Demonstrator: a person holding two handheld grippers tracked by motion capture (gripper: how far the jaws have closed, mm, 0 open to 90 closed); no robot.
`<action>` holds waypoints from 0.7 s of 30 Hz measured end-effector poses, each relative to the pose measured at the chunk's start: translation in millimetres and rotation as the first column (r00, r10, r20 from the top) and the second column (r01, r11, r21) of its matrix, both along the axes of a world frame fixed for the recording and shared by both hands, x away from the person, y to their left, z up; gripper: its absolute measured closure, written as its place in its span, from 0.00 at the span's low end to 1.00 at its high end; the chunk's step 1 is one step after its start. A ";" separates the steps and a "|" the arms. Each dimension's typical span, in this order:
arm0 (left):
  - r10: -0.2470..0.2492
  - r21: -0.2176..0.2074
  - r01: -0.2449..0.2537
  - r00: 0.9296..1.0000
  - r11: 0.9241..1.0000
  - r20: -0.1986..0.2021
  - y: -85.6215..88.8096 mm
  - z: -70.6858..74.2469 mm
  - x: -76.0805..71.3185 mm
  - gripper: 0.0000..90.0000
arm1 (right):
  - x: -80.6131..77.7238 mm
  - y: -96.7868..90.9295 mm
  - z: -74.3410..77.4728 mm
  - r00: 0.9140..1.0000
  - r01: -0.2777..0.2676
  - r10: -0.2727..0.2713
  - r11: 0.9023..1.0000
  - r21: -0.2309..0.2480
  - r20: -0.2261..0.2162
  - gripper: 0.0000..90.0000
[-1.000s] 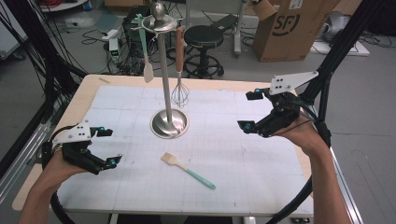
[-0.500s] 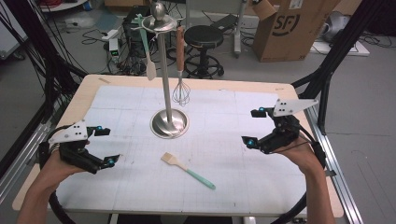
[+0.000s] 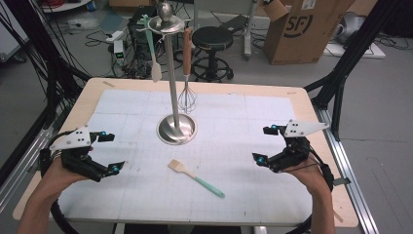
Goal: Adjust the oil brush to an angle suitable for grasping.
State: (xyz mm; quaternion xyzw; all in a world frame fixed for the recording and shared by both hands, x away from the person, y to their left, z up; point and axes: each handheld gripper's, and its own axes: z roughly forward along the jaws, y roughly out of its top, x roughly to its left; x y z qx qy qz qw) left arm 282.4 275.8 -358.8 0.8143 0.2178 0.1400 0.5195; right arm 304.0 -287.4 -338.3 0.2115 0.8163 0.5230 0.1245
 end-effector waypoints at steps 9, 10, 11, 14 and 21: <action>-0.006 0.028 0.006 1.000 1.000 0.011 -9.3 2.6 -0.8 0.02 | -4.0 -4.0 -20.6 1.000 0.018 -0.018 0.999 0.028 -0.025 0.00; -0.012 0.035 0.012 1.000 0.999 0.008 -12.4 1.8 -0.7 0.02 | -3.9 -4.7 -20.7 1.000 0.019 -0.018 1.000 0.020 -0.023 0.00; -0.021 0.036 0.021 1.000 0.999 -0.001 -14.6 1.2 -0.2 0.02 | -5.2 -5.6 -19.8 1.000 0.017 -0.016 0.999 0.043 -0.024 0.00; -0.056 0.036 0.057 0.998 0.998 -0.017 -19.5 1.2 0.7 0.02 | -6.7 -5.5 -18.4 1.000 0.011 -0.011 0.998 0.068 -0.007 0.00; -0.070 0.093 0.075 0.996 0.993 -0.053 -28.7 15.7 12.9 0.02 | -7.1 -3.5 -20.8 1.000 -0.002 0.003 0.999 0.049 -0.028 0.00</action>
